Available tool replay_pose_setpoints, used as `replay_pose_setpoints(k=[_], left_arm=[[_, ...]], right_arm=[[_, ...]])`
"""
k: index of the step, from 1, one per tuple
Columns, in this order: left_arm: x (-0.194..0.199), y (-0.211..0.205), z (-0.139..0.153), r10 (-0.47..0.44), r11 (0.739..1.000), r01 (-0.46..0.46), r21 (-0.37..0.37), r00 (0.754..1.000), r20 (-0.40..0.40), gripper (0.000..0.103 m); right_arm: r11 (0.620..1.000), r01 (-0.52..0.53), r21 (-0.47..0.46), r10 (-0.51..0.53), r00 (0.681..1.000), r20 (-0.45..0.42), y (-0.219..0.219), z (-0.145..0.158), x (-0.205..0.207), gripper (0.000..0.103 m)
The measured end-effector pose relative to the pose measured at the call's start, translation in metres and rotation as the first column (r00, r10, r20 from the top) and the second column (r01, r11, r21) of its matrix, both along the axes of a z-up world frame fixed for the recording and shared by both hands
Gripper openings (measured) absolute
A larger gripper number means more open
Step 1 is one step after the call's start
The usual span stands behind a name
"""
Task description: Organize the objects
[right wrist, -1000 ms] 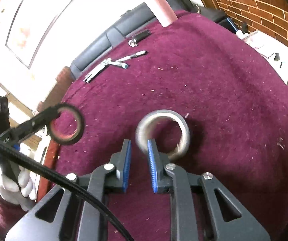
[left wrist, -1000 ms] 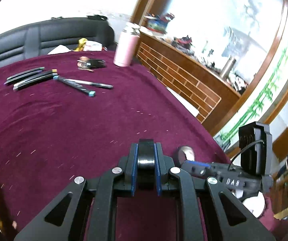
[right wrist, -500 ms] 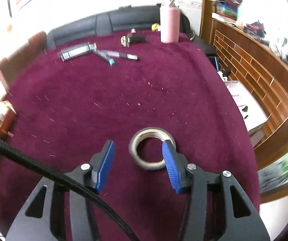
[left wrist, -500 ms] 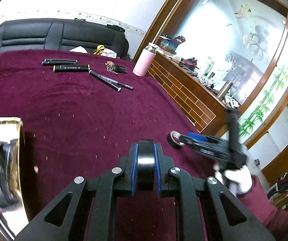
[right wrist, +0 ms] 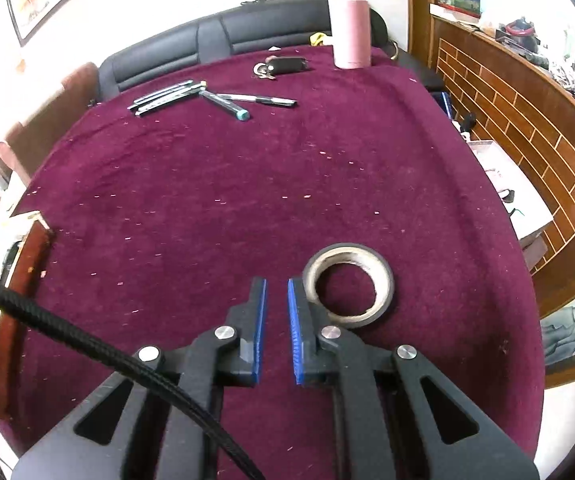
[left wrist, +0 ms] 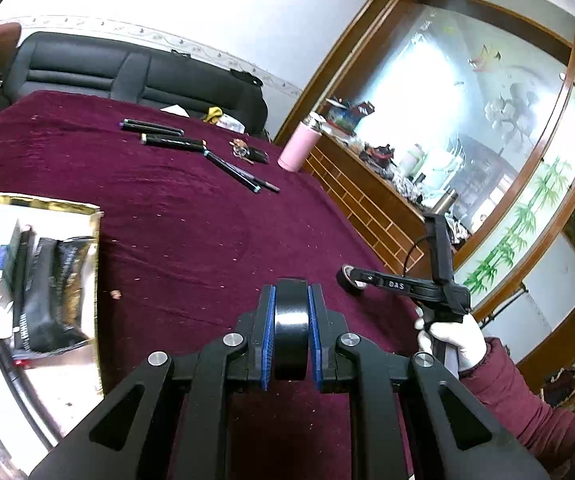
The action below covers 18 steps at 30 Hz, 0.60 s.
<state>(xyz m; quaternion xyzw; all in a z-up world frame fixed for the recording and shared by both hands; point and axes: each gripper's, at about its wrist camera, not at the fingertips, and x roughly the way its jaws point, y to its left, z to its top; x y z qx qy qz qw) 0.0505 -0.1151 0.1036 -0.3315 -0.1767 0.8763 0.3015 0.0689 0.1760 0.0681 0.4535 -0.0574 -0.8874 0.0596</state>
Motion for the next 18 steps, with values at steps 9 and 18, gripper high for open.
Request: replay_pose_setpoints(k=[9,18], left_arm=[[0.018,-0.028,-0.001,0.040,0.999,-0.040,0.023,0.999,-0.009,0.012],[0.029,-0.035,-0.004,0.037,0.998,-0.036,0.057,0.999,-0.009,0.012]], right_arm=[[0.988,-0.016,0.152,-0.003,0.993,0.120,0.003,-0.014,-0.037,0.036],[0.990,-0.011,0.140,-0.017,0.981,0.196,0.008,-0.031,-0.055,0.009]])
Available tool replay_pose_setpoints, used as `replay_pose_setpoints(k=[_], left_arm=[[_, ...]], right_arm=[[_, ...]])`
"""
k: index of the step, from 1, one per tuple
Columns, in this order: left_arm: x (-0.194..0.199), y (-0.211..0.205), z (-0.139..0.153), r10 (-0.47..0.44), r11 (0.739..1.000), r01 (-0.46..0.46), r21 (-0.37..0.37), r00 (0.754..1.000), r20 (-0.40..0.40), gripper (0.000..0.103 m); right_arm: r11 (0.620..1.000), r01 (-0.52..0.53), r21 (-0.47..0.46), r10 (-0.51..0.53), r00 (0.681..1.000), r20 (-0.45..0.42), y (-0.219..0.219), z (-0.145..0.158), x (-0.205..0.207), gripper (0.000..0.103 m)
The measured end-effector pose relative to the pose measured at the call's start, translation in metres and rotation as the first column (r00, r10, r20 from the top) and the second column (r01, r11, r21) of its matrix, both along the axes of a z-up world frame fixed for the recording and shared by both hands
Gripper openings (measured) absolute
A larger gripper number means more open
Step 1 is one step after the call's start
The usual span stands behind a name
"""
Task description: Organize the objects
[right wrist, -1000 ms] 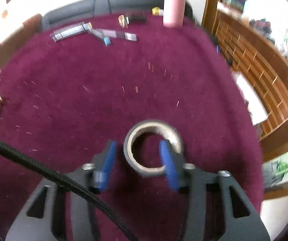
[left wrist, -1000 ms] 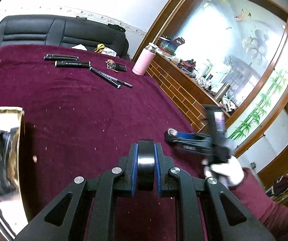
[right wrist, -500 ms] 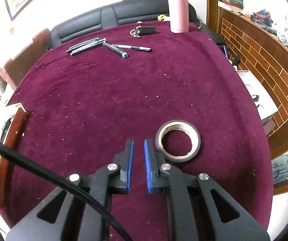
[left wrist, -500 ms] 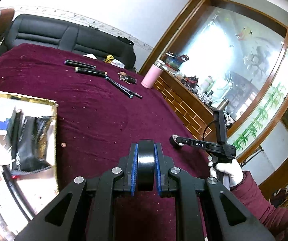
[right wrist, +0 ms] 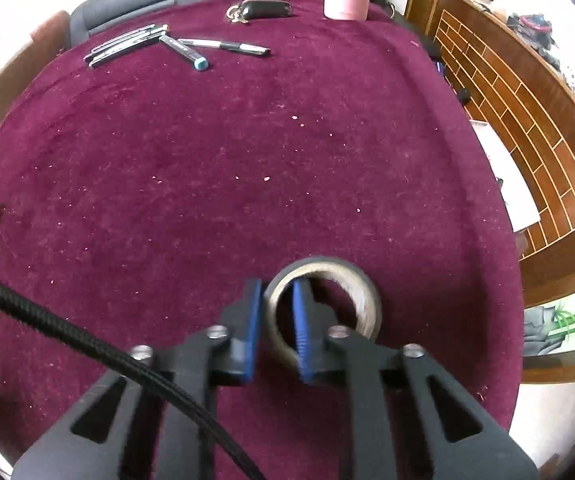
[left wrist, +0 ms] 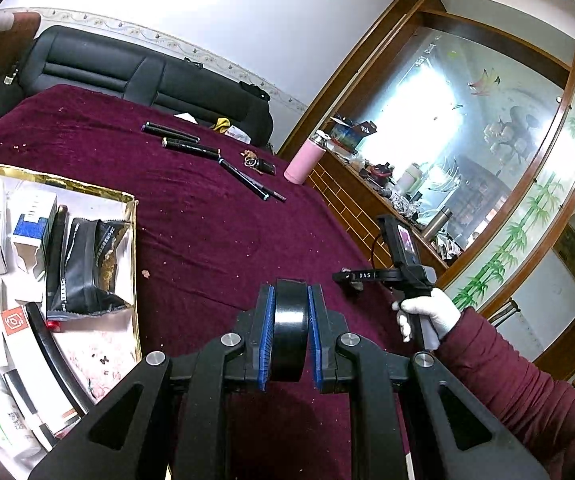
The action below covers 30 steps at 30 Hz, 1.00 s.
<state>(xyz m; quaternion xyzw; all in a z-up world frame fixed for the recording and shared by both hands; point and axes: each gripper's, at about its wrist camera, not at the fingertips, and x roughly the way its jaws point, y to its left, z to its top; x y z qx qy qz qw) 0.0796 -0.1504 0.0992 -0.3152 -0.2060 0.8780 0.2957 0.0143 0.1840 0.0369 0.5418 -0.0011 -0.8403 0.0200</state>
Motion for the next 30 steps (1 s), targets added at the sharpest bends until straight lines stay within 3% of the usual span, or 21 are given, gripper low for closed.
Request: replay_pose_setpoints(k=[8,11,14,16,19,23,25,27,29,30], left_arm=[[0.004,-0.014,-0.003,0.018,1.000,-0.018,0.023,1.000,0.001,0.012],[0.006,-0.022,-0.005,0.036,0.999,-0.036,0.035,0.999,0.007,0.012],[0.010,-0.026,-0.006,0.044,0.998,-0.045,0.041,0.999,0.011,0.012],[0.014,-0.027,-0.006,0.038,0.999,-0.039,0.037,0.999,0.008,0.012],[0.017,-0.027,-0.005,0.031,0.999,-0.031,0.029,1.000,0.004,0.013],[0.017,-0.026,-0.006,0.025,0.999,-0.025,0.036,1.000,0.002,0.013],[0.016,-0.025,-0.007,0.021,0.999,-0.021,0.042,1.000,0.004,0.013],[0.017,-0.024,-0.007,0.015,0.999,-0.015,0.051,1.000,0.000,0.013],[0.017,-0.025,-0.007,0.011,0.998,-0.010,0.055,1.000,-0.005,0.013],[0.017,-0.025,-0.007,0.008,0.998,-0.008,0.055,1.000,-0.008,0.013]], right_arm=[[0.986,-0.016,-0.163,0.001,0.996,-0.093,-0.007,0.038,0.022,0.008],[0.986,-0.044,-0.163,0.024,0.992,-0.121,-0.020,0.050,0.027,0.008],[0.973,-0.005,-0.232,-0.006,0.999,-0.045,-0.013,0.040,0.016,0.013],[0.992,0.043,-0.121,-0.040,0.999,0.028,-0.010,0.028,0.006,0.016],[0.999,0.034,0.021,-0.036,0.994,0.107,-0.010,0.008,-0.010,0.017],[0.998,0.005,0.066,-0.015,0.988,0.156,-0.009,-0.005,-0.022,0.033],[0.996,0.017,0.087,-0.033,0.981,0.191,-0.006,-0.006,-0.028,0.046],[0.991,0.028,0.129,-0.057,0.972,0.226,-0.002,-0.009,-0.035,0.071],[0.985,0.052,0.165,-0.093,0.964,0.251,0.001,-0.013,-0.041,0.086],[0.985,0.067,0.158,-0.108,0.959,0.264,0.004,-0.015,-0.043,0.086]])
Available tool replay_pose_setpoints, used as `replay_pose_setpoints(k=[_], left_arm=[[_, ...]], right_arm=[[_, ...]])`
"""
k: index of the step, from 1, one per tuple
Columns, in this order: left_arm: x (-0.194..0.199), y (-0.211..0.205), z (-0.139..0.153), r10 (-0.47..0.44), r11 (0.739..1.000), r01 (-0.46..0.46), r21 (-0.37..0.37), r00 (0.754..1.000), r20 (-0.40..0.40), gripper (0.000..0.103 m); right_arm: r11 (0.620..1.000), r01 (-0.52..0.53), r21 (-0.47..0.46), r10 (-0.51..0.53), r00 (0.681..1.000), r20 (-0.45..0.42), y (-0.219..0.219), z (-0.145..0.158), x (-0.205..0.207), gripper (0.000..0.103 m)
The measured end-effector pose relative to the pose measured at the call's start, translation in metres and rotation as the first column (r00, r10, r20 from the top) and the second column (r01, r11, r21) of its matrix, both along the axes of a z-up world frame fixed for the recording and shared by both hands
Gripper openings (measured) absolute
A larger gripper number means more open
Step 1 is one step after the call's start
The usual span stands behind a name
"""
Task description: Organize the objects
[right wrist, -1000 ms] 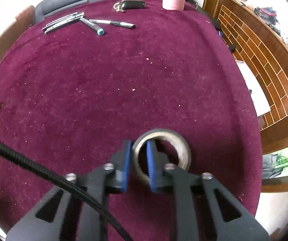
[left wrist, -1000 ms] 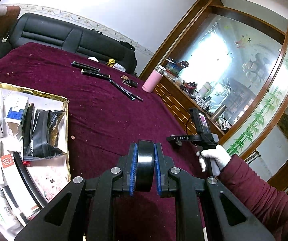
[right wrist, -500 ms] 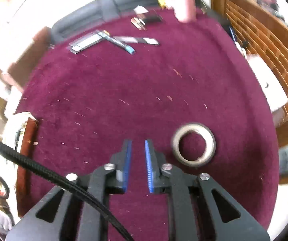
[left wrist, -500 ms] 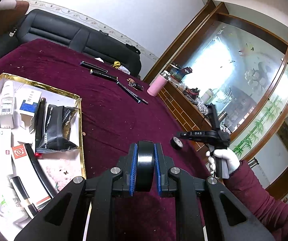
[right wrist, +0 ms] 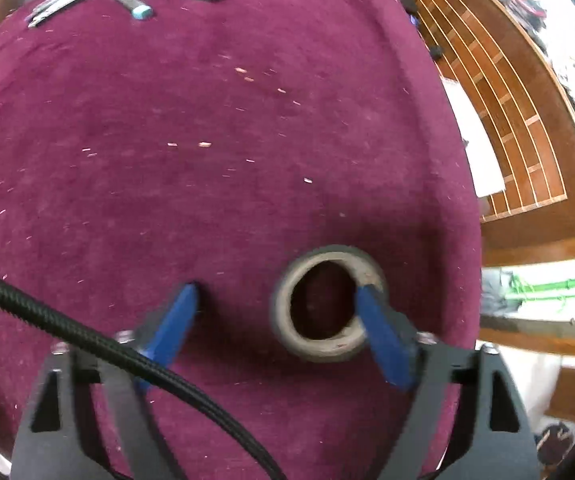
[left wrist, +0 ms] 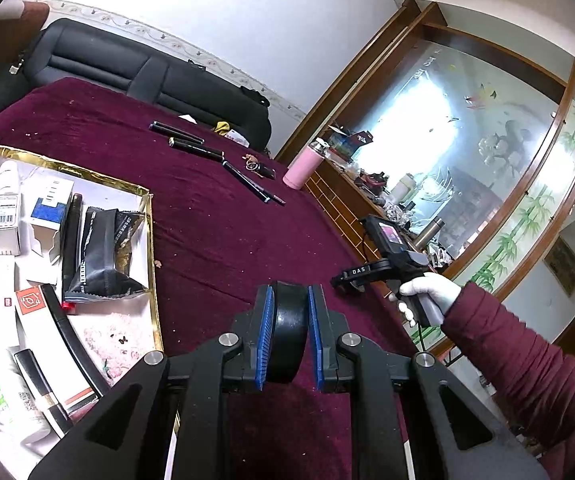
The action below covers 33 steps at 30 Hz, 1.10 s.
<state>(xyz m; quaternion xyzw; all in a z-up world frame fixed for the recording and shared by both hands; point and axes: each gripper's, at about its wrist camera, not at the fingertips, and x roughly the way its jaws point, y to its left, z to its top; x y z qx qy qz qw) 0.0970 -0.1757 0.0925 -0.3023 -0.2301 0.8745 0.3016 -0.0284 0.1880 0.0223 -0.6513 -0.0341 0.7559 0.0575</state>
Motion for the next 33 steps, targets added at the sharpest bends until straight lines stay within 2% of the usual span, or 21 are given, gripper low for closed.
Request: replay_pose_setpoints(k=[2,4,5,6,7,8,9,12,17,21,28,33], left_arm=[[0.000,-0.002,-0.001,-0.004,1.000,0.004,0.005,1.000,-0.005,0.013],[-0.001,-0.005,-0.002,-0.007,1.000,0.007,0.018,1.000,-0.004,0.013],[-0.002,-0.007,-0.004,-0.008,1.000,0.008,0.023,1.000,-0.004,0.013],[-0.002,-0.007,-0.004,-0.010,1.000,0.010,0.027,1.000,-0.002,0.013],[-0.004,-0.008,-0.006,-0.012,1.000,0.012,0.028,1.000,0.000,0.013],[-0.004,-0.007,-0.006,-0.012,1.000,0.012,0.028,1.000,0.001,0.013],[-0.006,-0.007,-0.006,-0.014,0.999,0.014,0.029,1.000,0.002,0.013],[-0.005,-0.007,-0.007,-0.017,0.999,0.017,0.040,1.000,-0.002,0.013],[-0.001,-0.010,-0.007,-0.012,0.999,0.012,0.041,1.000,-0.003,0.013],[0.001,-0.015,-0.006,0.006,0.999,-0.006,0.048,1.000,-0.003,0.013],[0.006,-0.020,-0.003,0.035,0.999,-0.035,0.040,0.999,-0.010,0.013],[0.013,-0.031,-0.001,0.071,0.997,-0.071,0.035,0.997,-0.016,0.013]], right_arm=[[1.000,0.002,-0.014,-0.002,1.000,0.013,0.001,-0.002,-0.002,0.086],[0.999,-0.033,-0.007,0.033,0.999,-0.014,-0.001,0.000,0.000,0.082],[0.999,-0.049,-0.020,0.048,0.998,-0.028,-0.001,0.000,0.001,0.071],[0.994,-0.072,-0.080,0.068,0.996,-0.050,-0.002,0.002,0.005,0.043],[0.990,-0.087,-0.111,0.081,0.995,-0.058,-0.005,0.003,0.008,0.034],[0.989,-0.123,-0.081,0.117,0.991,-0.069,-0.015,0.005,0.012,0.015],[0.987,-0.151,-0.058,0.147,0.987,-0.068,-0.024,0.005,0.015,0.009],[0.983,-0.182,-0.008,0.181,0.980,-0.079,-0.042,0.004,0.021,0.006],[0.979,-0.145,-0.144,0.126,0.983,-0.134,-0.044,0.011,0.026,0.006],[0.955,-0.154,-0.254,0.107,0.976,-0.188,-0.049,0.022,0.038,0.006],[0.901,-0.279,-0.332,0.186,0.940,-0.286,-0.095,0.062,0.073,0.006],[0.837,-0.407,-0.366,0.284,0.894,-0.346,-0.145,0.079,0.101,0.007]])
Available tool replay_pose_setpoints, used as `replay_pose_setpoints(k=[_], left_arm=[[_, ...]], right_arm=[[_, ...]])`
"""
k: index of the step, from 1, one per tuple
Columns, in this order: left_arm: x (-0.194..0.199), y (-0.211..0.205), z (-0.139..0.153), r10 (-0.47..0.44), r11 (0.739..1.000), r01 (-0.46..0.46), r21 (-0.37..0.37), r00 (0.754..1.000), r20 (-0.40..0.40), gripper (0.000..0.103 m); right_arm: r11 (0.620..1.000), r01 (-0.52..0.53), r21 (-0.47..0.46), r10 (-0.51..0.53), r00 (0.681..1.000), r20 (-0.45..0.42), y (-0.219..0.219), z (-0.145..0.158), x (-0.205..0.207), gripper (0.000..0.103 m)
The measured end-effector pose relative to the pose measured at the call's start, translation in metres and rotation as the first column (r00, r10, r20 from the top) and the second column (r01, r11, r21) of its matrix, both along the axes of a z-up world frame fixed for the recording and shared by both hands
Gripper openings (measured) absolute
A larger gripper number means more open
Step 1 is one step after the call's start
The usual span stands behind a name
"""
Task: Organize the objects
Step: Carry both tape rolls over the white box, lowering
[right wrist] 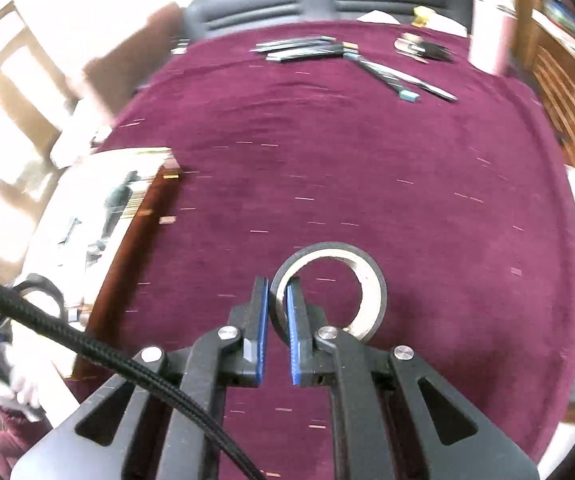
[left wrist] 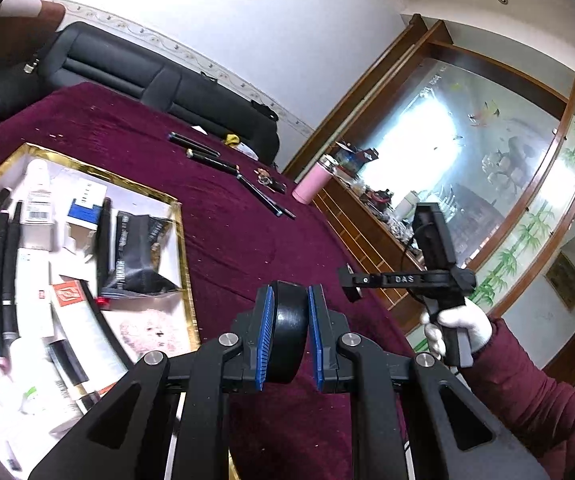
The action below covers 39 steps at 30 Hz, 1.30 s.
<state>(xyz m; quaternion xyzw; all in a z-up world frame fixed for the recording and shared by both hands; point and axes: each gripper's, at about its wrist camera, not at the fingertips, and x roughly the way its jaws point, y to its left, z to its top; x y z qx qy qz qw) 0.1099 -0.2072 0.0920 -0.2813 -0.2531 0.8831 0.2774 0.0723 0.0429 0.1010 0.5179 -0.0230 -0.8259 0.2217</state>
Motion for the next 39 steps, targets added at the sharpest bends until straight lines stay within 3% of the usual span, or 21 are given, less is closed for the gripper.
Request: replay_pose_setpoints(k=[9,18,26,39], left_arm=[[0.027,-0.056,0.006,0.145,0.989,-0.145,-0.019,0.989,-0.012,0.013],[0.030,-0.117,-0.002,0.298,0.953,-0.297,-0.055,0.955,0.008,0.013],[0.017,-0.143,-0.030,0.338,0.941,-0.335,-0.055,0.939,0.068,0.013],[-0.004,-0.167,-0.053,0.378,0.926,-0.373,-0.062,0.917,0.125,0.016]], right_arm=[[0.964,-0.250,-0.095,0.246,0.968,-0.053,-0.122,0.011,0.026,0.007],[0.913,-0.384,-0.139,0.384,0.923,-0.032,-0.218,-0.009,0.033,0.007],[0.909,-0.400,-0.115,0.403,0.915,0.012,-0.269,-0.032,0.017,0.007],[0.926,-0.371,-0.066,0.373,0.927,0.036,-0.301,-0.047,-0.007,0.009]])
